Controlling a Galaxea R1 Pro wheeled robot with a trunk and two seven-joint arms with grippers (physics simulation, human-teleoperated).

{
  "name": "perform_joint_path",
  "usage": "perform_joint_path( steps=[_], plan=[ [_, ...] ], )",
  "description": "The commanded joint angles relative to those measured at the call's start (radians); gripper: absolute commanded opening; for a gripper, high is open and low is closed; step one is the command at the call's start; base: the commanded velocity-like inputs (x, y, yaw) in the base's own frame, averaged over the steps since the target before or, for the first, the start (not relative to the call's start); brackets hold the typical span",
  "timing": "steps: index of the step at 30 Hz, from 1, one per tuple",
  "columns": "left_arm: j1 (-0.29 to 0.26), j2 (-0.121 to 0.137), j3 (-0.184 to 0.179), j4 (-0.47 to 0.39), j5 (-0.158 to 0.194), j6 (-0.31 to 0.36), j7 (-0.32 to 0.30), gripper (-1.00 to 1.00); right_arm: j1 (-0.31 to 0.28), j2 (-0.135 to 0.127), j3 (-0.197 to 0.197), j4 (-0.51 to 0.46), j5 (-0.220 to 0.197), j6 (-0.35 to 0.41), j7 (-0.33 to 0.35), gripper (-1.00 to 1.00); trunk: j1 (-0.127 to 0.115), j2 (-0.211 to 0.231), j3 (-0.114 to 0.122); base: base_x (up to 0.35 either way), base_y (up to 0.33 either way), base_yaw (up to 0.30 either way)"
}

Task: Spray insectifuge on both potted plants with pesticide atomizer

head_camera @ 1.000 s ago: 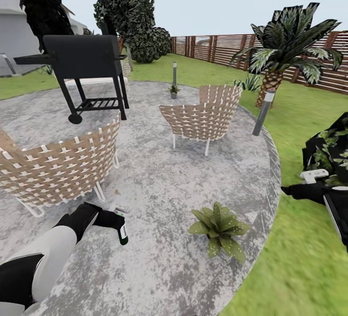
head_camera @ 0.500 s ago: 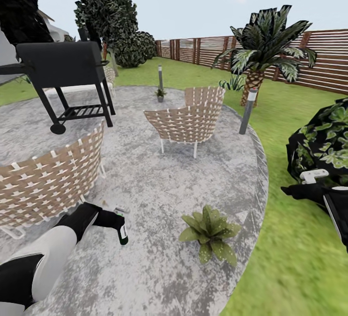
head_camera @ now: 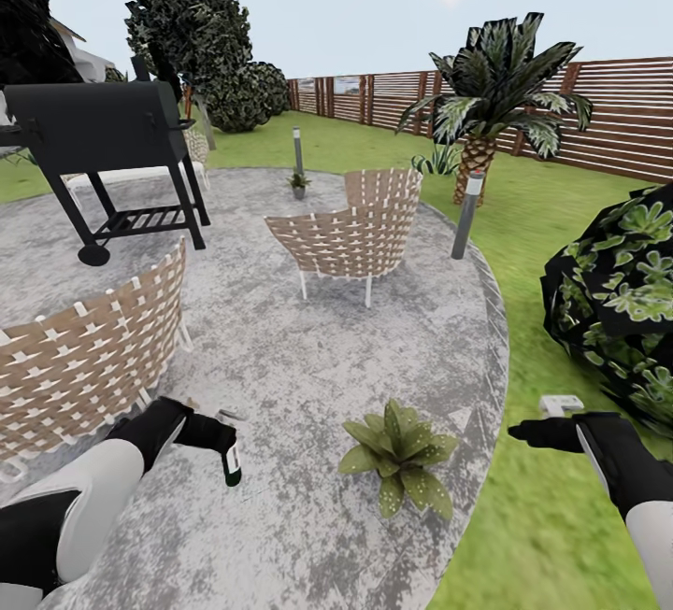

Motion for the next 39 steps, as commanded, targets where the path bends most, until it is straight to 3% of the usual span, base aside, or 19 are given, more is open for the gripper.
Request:
perform_joint_path(
  steps=[1,4,8,10,15,17,20,24,27,31,39],
  plan=[
    [0.000,0.004,0.009,-0.002,-0.005,0.009,-0.005,-1.00,-0.001,0.000,-0.004,0.004,0.011,0.002,0.010,1.00,0.000,0.000,-0.001,0.000,0.000,-0.063],
    [0.000,0.006,0.007,-0.002,-0.006,0.010,-0.006,-1.00,-0.001,0.000,-0.005,0.024,0.010,0.002,0.009,1.00,0.000,0.000,-0.001,0.000,0.000,-0.063],
    [0.000,0.005,0.001,-0.003,-0.008,0.010,-0.006,-1.00,-0.001,0.000,-0.006,0.143,0.009,-0.011,0.008,1.00,0.000,0.000,-0.001,0.000,0.000,-0.018],
    [-0.001,0.004,-0.019,-0.004,-0.008,0.015,-0.007,-1.00,0.000,0.000,-0.007,0.207,0.009,-0.039,0.008,1.00,0.000,0.000,-0.001,0.000,0.000,-0.019],
    [-0.001,0.002,-0.113,-0.010,-0.010,0.080,-0.007,-1.00,-0.001,-0.001,-0.009,0.296,0.009,-0.137,0.007,1.00,0.000,0.000,-0.001,0.000,0.000,-0.156],
    [-0.001,0.001,-0.122,-0.011,-0.010,0.085,-0.008,-1.00,-0.001,-0.001,-0.014,0.308,0.008,-0.144,0.006,1.00,0.000,0.000,-0.001,0.000,0.000,-0.210],
    [-0.001,0.000,-0.128,-0.012,-0.010,0.089,-0.008,-1.00,-0.001,-0.001,-0.043,0.330,0.008,-0.147,0.007,1.00,0.000,0.000,-0.001,0.000,0.000,-0.188],
    [-0.001,-0.011,-0.130,-0.011,-0.010,0.110,-0.008,-1.00,-0.001,-0.001,-0.110,0.341,0.007,-0.148,0.009,1.00,0.000,0.000,-0.001,0.000,0.000,-0.043],
    [-0.001,-0.014,-0.130,-0.011,-0.010,0.154,-0.007,-1.00,-0.001,0.000,-0.115,0.375,0.007,-0.156,0.008,1.00,0.000,0.000,-0.001,0.000,0.000,-0.001],
    [-0.001,-0.014,-0.132,-0.011,-0.010,0.157,-0.007,-1.00,0.000,0.000,-0.116,0.392,0.007,-0.204,0.007,1.00,0.000,0.000,-0.001,0.000,0.000,-0.116],
    [-0.001,-0.014,-0.131,-0.011,-0.010,0.159,-0.008,-1.00,-0.001,-0.001,-0.116,0.395,0.008,-0.211,0.007,1.00,0.000,0.000,-0.001,0.000,0.000,-0.259]
  ],
)
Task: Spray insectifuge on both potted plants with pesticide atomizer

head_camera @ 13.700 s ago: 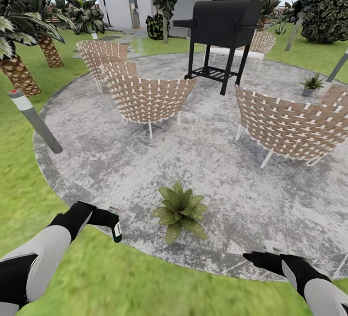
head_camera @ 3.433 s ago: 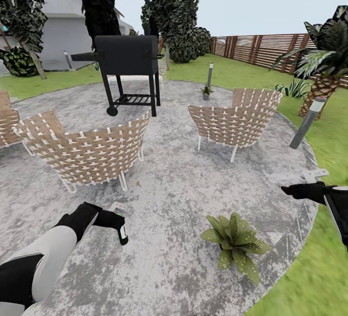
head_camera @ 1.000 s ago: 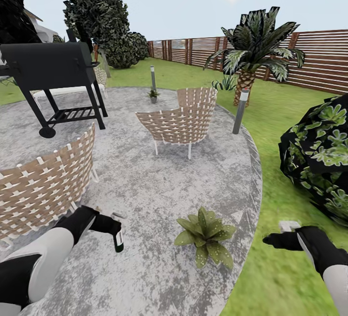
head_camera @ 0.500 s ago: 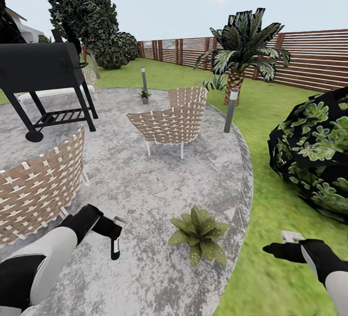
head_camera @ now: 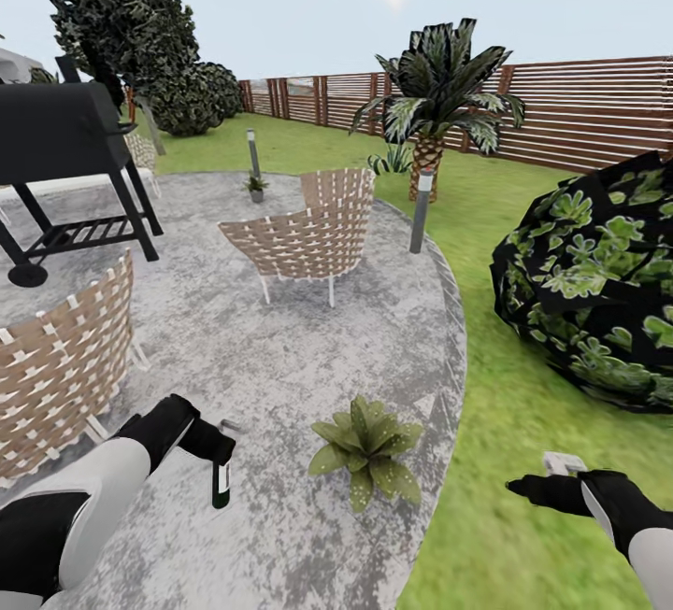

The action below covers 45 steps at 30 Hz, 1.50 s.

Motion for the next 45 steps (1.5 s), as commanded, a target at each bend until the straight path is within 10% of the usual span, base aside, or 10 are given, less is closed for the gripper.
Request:
perform_joint_path(
  steps=[1,7,10,14,29,35,45],
  plan=[
    [0.000,0.000,0.002,-0.002,-0.004,0.007,-0.008,-1.00,-0.001,0.001,-0.008,0.005,0.011,0.004,0.007,1.00,0.000,0.000,-0.001,0.000,0.000,-0.262],
    [-0.004,0.001,-0.003,-0.004,-0.012,0.021,-0.157,-1.00,-0.001,0.001,-0.008,0.028,0.011,0.003,0.007,1.00,0.000,0.000,-0.001,0.000,0.000,-0.248],
    [-0.007,-0.004,-0.045,-0.005,-0.105,0.107,-0.198,-1.00,-0.001,0.001,-0.008,0.039,0.011,0.003,0.007,1.00,0.000,0.000,-0.001,0.000,0.000,-0.218],
    [-0.009,-0.018,-0.055,-0.007,-0.145,0.132,-0.226,-1.00,-0.001,0.001,-0.008,0.060,0.012,0.003,0.007,1.00,0.000,0.000,-0.001,0.000,0.000,-0.159],
    [-0.009,-0.021,-0.059,-0.006,-0.157,0.167,-0.231,-1.00,-0.001,0.001,-0.008,0.064,0.012,0.003,0.007,1.00,0.000,0.000,-0.001,0.251,0.000,-0.137],
    [-0.009,-0.021,-0.061,-0.002,-0.242,0.167,-0.231,-1.00,-0.001,0.001,-0.008,0.064,0.012,0.003,0.007,1.00,0.000,0.000,0.001,0.148,0.000,-0.265],
    [-0.002,-0.021,-0.112,0.004,-0.271,0.166,-0.231,-1.00,-0.001,0.001,-0.007,0.064,0.012,0.003,0.007,1.00,0.000,0.000,0.002,0.005,0.000,-0.076]
  ],
)
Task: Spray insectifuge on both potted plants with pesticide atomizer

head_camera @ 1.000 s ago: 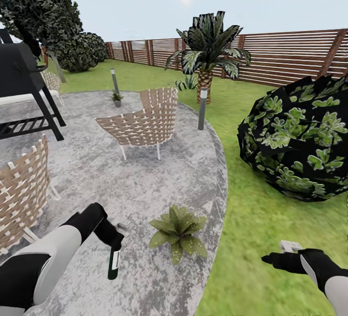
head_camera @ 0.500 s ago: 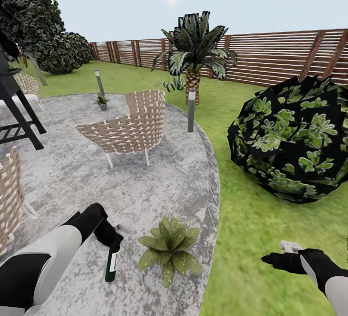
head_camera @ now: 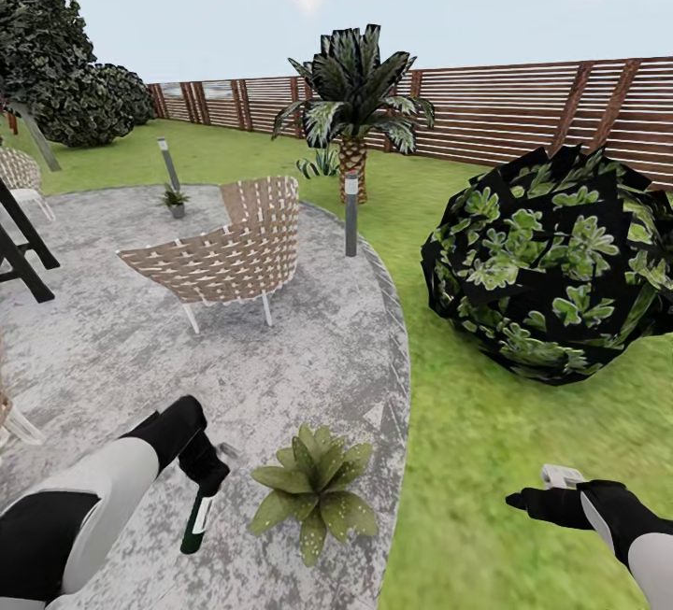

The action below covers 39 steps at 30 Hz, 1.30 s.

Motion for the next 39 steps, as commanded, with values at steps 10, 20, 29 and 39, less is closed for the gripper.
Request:
perform_joint_path(
  steps=[10,20,29,39],
  plan=[
    [0.002,-0.011,-0.066,0.059,-0.002,0.006,-0.011,-1.00,0.000,0.000,-0.008,0.001,0.011,0.005,0.006,1.00,0.000,0.000,-0.001,0.073,0.054,-0.017],
    [0.002,-0.015,-0.076,0.066,-0.002,0.003,-0.011,-1.00,0.000,0.000,-0.008,0.001,0.011,0.005,0.006,1.00,0.000,0.000,-0.001,0.010,0.008,-0.249],
    [0.002,-0.015,-0.076,0.065,-0.002,0.005,-0.012,-1.00,0.000,0.001,-0.008,0.001,0.011,0.005,0.006,1.00,0.000,0.000,-0.001,0.000,0.050,-0.064],
    [0.002,-0.015,-0.077,0.071,-0.002,0.006,-0.012,-1.00,0.000,0.001,-0.008,0.001,0.011,0.005,0.006,1.00,0.000,0.000,0.005,0.000,0.164,-0.097]
  ],
)
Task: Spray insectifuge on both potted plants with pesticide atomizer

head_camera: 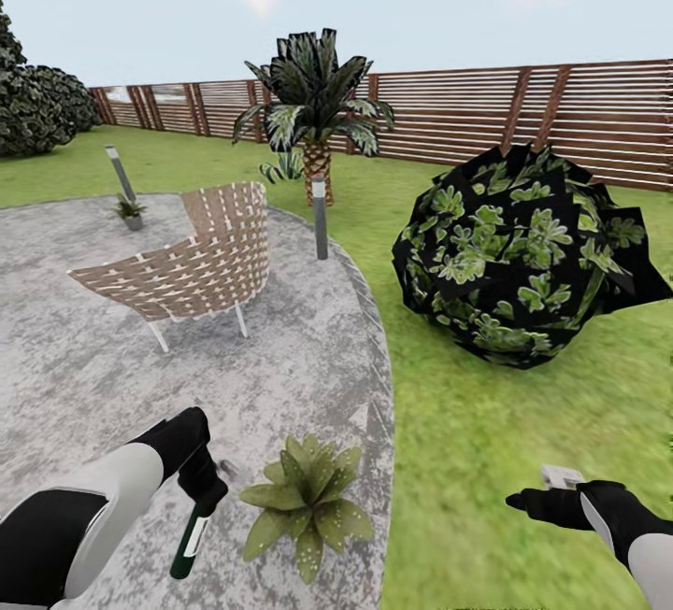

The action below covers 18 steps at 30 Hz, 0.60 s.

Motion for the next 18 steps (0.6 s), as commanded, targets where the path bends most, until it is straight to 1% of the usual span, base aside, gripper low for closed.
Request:
perform_joint_path(
  steps=[1,5,9,13,18],
  plan=[
    [0.000,0.001,-0.008,0.011,0.003,0.006,-0.005,-1.00,-0.001,0.001,-0.008,-0.002,0.011,0.005,0.007,1.00,0.000,0.000,0.000,0.000,0.006,-0.194],
    [0.000,0.001,-0.008,0.037,0.003,0.004,-0.005,-1.00,-0.001,0.001,-0.008,-0.002,0.011,0.005,0.007,1.00,0.000,0.000,0.003,0.000,0.002,-0.111],
    [0.002,0.001,-0.007,0.045,0.003,0.003,-0.003,-1.00,-0.001,0.001,-0.008,-0.002,0.011,0.005,0.007,1.00,0.000,0.000,0.003,0.000,0.000,-0.014],
    [0.003,0.002,-0.006,0.083,0.002,0.000,-0.001,-1.00,-0.001,0.000,-0.008,-0.002,0.011,0.005,0.007,1.00,0.000,0.000,0.003,0.000,0.000,-0.002],
    [0.003,0.007,-0.006,0.093,0.003,-0.003,0.000,-1.00,-0.001,0.001,-0.008,-0.002,0.011,0.005,0.007,1.00,0.000,0.000,0.003,0.000,0.000,0.000]
  ],
)
